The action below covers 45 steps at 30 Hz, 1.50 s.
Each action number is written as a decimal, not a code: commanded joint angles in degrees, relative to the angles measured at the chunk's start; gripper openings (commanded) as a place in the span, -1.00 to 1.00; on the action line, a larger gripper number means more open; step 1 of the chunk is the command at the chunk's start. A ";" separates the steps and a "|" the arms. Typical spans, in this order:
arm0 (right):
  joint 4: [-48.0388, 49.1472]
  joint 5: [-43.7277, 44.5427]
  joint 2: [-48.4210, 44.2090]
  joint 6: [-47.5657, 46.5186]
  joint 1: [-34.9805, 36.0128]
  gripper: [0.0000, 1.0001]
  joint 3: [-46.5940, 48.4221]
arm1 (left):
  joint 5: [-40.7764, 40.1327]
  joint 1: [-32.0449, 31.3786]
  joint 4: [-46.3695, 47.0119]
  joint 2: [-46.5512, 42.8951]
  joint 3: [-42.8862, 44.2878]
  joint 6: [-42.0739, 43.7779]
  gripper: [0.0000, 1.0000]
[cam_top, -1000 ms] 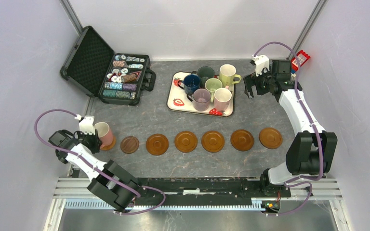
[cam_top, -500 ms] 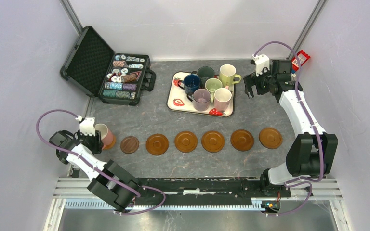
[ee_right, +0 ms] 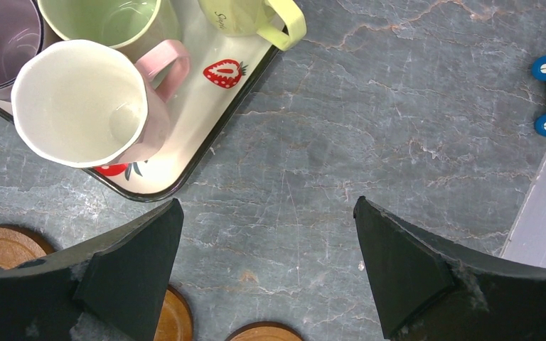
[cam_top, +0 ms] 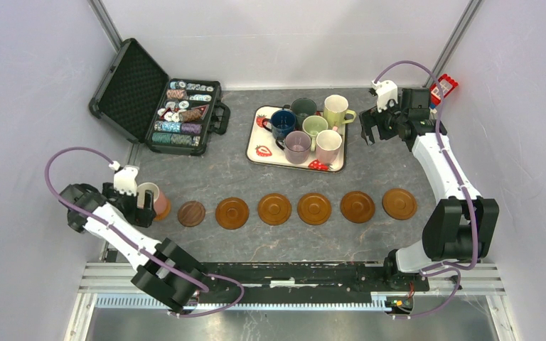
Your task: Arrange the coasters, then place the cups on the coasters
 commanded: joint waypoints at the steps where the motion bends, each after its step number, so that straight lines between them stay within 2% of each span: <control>1: 2.05 -0.86 -0.08 0.59 0.14 0.96 -0.19 | 1.11 -1.77 -9.32 1.26 8.22 1.90 1.00; 4: 2.57 -1.21 0.63 0.86 0.19 0.96 -0.15 | -1.35 -8.14 -8.36 3.72 12.78 -6.35 1.00; 12: 3.60 -1.22 1.57 0.54 0.16 0.96 -0.91 | -11.22 -32.56 3.97 11.54 22.18 -30.05 1.00; 16: 4.06 -1.73 1.07 -0.29 0.17 0.96 -2.53 | -11.93 -44.10 6.82 18.99 30.15 -36.49 1.00; 22: 3.82 -2.79 0.19 -1.97 0.21 0.96 -4.64 | -9.14 -59.54 8.71 32.95 41.10 -28.51 1.00; 26: 3.95 -2.70 -1.07 -3.02 0.22 0.96 -6.42 | -7.08 -65.28 6.68 44.55 51.37 -22.17 1.00; 31: 4.43 -2.55 -2.50 -3.69 0.20 0.96 -9.07 | -7.11 -68.82 6.68 58.11 64.20 -20.07 1.00; 35: 5.16 -1.99 -2.60 -3.49 0.16 0.96 -10.04 | -7.68 -70.57 6.68 67.11 72.22 -14.59 0.97; 41: 5.65 -1.59 -1.69 -3.15 0.22 0.96 -10.00 | -8.62 -73.06 6.77 76.61 82.41 -9.50 0.93; 45: 5.66 -1.33 -1.19 -3.12 0.21 0.96 -10.30 | -10.13 -74.57 6.84 80.92 86.14 -6.99 0.92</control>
